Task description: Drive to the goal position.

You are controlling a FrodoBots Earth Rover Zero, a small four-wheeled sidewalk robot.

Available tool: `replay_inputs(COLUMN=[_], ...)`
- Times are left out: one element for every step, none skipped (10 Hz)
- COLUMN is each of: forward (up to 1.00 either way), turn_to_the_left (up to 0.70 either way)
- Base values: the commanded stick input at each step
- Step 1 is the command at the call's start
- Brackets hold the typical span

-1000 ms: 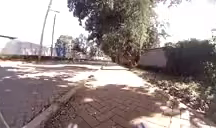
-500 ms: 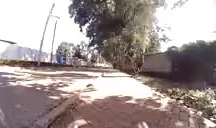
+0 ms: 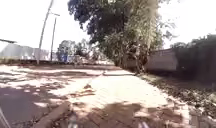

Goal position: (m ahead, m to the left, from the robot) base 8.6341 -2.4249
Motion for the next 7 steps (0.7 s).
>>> replay_inputs(forward=[1.00,1.00,1.00,1.00,1.00,1.00,1.00], turn_to_the_left=[-0.30,-0.37,-0.32,-0.02,0.00,0.00,-0.09])
